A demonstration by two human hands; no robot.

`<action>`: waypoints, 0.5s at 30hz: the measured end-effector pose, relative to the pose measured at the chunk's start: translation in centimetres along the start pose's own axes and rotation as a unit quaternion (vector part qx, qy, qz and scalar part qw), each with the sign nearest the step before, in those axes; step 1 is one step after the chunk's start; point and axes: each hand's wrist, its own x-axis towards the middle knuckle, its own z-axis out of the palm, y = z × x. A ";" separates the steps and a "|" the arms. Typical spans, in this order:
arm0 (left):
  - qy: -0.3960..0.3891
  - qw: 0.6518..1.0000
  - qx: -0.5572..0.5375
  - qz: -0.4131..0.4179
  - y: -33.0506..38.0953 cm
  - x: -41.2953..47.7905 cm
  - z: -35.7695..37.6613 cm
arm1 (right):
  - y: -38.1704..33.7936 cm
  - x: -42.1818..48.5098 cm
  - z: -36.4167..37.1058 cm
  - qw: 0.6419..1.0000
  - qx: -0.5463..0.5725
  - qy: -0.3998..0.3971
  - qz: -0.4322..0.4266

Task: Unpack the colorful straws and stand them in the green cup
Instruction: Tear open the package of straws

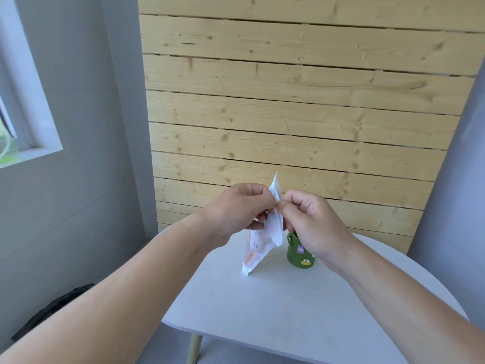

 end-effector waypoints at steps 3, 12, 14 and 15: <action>0.021 1.000 0.013 0.001 0.3 0.1 0.3 | 0.1 0.2 0.3 1.000 -0.001 0.011 -0.002; 0.041 0.998 -0.033 -0.022 0.0 -0.4 -1.5 | 1.1 0.9 -1.8 0.995 0.018 0.093 0.034; 0.029 0.999 -0.012 -0.021 0.2 -0.4 -1.0 | 1.0 0.9 -1.5 0.996 -0.005 0.085 0.037; 0.028 0.999 0.002 -0.018 0.3 -0.4 -0.8 | 0.9 0.9 -1.4 0.995 -0.016 0.088 0.035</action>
